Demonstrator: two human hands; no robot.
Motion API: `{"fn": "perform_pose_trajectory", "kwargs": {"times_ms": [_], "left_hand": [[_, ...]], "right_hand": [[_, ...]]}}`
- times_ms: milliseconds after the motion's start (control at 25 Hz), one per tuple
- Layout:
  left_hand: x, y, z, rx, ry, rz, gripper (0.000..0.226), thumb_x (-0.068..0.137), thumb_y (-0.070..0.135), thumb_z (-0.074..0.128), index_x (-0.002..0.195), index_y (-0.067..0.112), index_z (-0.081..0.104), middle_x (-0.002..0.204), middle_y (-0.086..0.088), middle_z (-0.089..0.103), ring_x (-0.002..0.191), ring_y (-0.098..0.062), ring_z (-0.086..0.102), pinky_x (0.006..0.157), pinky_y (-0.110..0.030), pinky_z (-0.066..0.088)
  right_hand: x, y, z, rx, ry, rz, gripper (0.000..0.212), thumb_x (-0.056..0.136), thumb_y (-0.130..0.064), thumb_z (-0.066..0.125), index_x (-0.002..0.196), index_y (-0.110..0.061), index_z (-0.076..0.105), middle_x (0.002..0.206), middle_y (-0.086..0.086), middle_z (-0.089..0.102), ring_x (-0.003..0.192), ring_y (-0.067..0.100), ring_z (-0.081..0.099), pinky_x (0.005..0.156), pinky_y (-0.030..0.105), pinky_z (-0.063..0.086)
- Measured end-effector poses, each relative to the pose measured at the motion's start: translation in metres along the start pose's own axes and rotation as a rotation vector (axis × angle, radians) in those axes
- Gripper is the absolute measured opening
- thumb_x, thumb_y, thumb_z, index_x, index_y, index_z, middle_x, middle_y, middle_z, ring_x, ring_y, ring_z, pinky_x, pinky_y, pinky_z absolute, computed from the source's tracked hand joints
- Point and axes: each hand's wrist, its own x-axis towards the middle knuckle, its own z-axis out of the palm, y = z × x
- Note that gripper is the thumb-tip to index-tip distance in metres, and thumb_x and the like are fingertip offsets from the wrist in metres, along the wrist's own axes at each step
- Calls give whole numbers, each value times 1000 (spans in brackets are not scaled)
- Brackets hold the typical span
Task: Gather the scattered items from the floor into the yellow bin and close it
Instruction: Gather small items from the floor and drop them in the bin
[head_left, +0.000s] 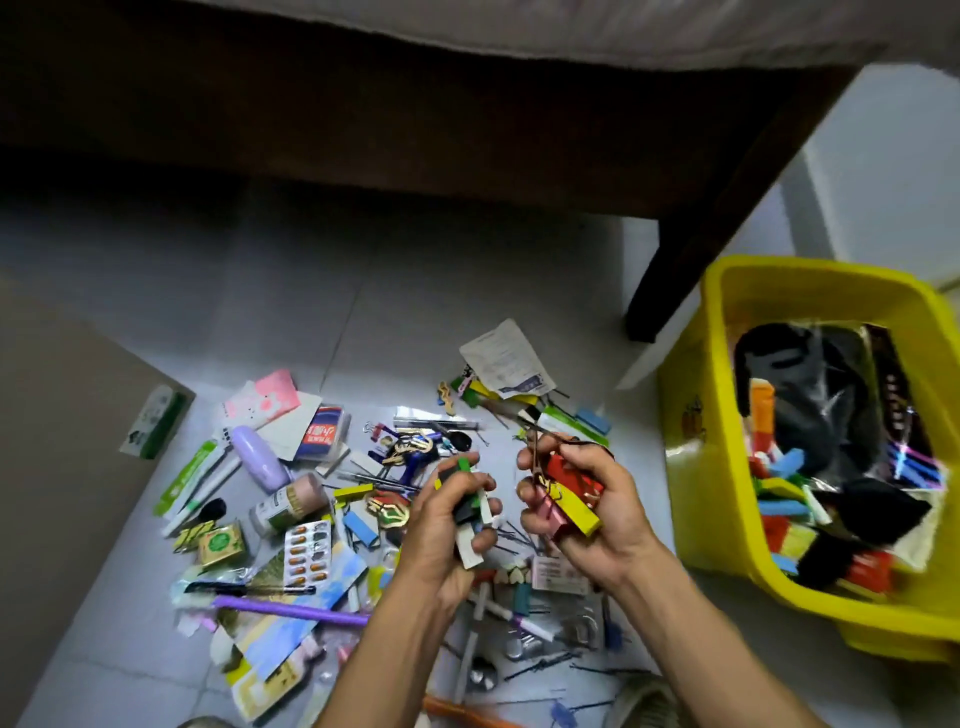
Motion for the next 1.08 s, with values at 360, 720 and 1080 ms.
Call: {"fn": "perform_pose_trajectory", "kwargs": {"times_ms": [360,720,1080], "left_hand": [[-43,-78,201,280,-343,-49,14,89,4,59,101,10,60,68,-7,63,53,-18,57,36,-18,35],[-31,-82,216,375,-260,-16,57,98,57,36,140,21,47,126,8,57,122,-14,54,92,-28,45],[3,-15,87,387,52,148,38,100,41,45,129,20,59,119,-2,68,109,-18,63,96,-39,51]], "right_hand": [[-139,-139,-58,-180,476,-415,11,82,-21,63,84,-11,66,82,10,66,54,19,60,39,22,40],[-123,-142,-56,-422,584,-444,29,96,-49,50,120,-40,64,125,-18,65,107,-4,62,95,30,49],[-36,-45,4,-761,463,-355,17,98,-26,54,100,-30,70,101,-13,71,101,7,65,84,24,55]]}}
